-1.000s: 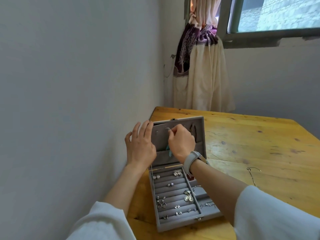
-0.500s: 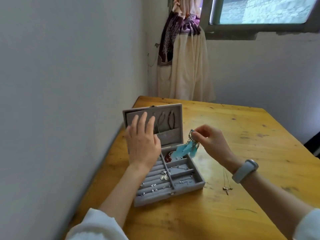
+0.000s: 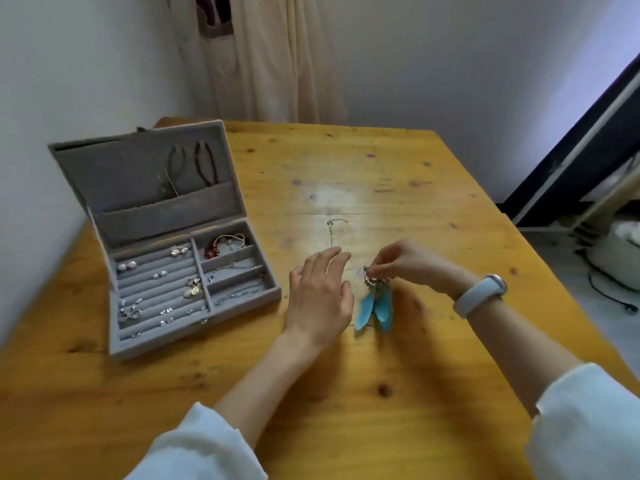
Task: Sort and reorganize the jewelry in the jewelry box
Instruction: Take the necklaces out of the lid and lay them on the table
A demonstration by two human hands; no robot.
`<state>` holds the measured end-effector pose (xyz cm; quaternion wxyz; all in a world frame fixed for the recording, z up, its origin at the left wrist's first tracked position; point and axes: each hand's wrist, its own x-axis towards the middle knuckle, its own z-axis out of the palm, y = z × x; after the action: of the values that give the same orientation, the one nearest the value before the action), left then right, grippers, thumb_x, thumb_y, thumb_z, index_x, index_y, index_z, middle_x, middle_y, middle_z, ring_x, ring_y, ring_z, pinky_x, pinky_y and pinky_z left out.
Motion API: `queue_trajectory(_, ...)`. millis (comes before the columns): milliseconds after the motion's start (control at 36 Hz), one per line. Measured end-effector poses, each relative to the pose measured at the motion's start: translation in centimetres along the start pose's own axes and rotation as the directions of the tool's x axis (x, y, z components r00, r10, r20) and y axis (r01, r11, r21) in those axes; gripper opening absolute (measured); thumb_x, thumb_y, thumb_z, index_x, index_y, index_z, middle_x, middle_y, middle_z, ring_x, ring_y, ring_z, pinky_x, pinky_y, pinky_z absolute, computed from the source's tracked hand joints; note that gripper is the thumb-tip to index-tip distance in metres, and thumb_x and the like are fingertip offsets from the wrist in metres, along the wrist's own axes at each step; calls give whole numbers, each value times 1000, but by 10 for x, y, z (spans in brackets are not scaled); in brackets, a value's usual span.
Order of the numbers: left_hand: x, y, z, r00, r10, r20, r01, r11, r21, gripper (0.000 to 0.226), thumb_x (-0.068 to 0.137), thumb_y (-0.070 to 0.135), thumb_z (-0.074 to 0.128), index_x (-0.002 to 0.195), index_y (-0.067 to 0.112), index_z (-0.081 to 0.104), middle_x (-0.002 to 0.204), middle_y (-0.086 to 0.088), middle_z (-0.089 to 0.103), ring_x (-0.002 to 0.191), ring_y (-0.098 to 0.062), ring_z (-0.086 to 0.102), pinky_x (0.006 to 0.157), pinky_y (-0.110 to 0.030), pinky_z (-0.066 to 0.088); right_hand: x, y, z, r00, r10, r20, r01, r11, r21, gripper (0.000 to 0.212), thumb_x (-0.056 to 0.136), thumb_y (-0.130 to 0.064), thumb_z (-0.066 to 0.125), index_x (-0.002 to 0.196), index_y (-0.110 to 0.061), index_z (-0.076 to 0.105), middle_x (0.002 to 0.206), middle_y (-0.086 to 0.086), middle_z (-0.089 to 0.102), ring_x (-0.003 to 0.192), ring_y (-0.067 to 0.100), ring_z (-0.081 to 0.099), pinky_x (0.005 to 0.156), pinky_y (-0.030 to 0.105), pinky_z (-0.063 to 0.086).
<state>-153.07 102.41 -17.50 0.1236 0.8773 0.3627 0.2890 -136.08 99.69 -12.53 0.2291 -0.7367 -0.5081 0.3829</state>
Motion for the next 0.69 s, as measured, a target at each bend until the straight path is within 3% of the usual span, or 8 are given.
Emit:
queue_trajectory(139,-3,3,21,995,66,71,-69,997,40,45,80,29,39,119,14,56,120,-2,59,110,-17,54,89,-41,42,33,21,0,979,-13,-201,13,1000,0,13,81,-17,67,84,-4,69,69,1,61,68,12,56,62,22,42)
queue_trajectory(278,-4,5,34,963,161,214,-187,976,109,50,84,39,37,128,19,51,136,-1,50,128,-18,43,94,-42,37,57,37,-4,953,-36,-300,17,998,-65,13,81,-20,65,86,-10,71,86,9,69,78,15,57,68,25,41)
queue_trajectory(361,-1,6,39,946,175,273,-222,963,151,52,86,44,36,131,21,47,141,-2,45,133,-19,37,96,-45,33,63,41,-8,953,-50,-299,18,994,-109,24,83,-25,63,103,-12,67,90,4,64,85,15,57,74,26,41)
queue_trajectory(472,1,5,41,928,178,328,-249,950,189,52,87,48,33,132,26,46,144,-2,42,134,-19,35,97,-42,19,56,48,-8,903,-120,-414,115,993,-37,28,86,-13,52,113,-12,62,93,7,65,86,17,57,83,29,44)
queue_trajectory(528,1,5,41,923,174,343,-251,948,196,51,88,48,32,131,27,47,143,-1,43,134,-19,36,97,-42,18,46,55,-2,862,-195,-468,195,980,-48,30,86,-5,50,113,-11,62,100,7,64,86,12,55,81,22,42)
queue_trajectory(583,0,5,41,922,171,347,-252,947,201,51,88,48,32,131,26,48,142,-2,44,133,-20,37,97,-43,18,36,66,5,825,-316,-468,278,949,-150,30,86,-5,53,115,-10,61,107,7,62,92,15,56,83,22,41)
queue_trajectory(611,0,5,41,923,170,346,-250,947,203,51,88,48,32,131,26,49,141,-2,45,133,-20,38,97,-43,18,31,72,9,806,-387,-447,313,921,-233,31,87,-8,51,117,-10,60,113,8,62,99,20,57,87,28,43)
queue_trajectory(694,0,7,42,925,170,340,-252,944,212,50,88,47,32,129,25,51,140,-3,47,132,-20,40,97,-43,19,18,85,13,829,-476,-294,302,823,-482,50,85,-24,30,131,-18,49,136,2,50,125,21,44,97,39,34)
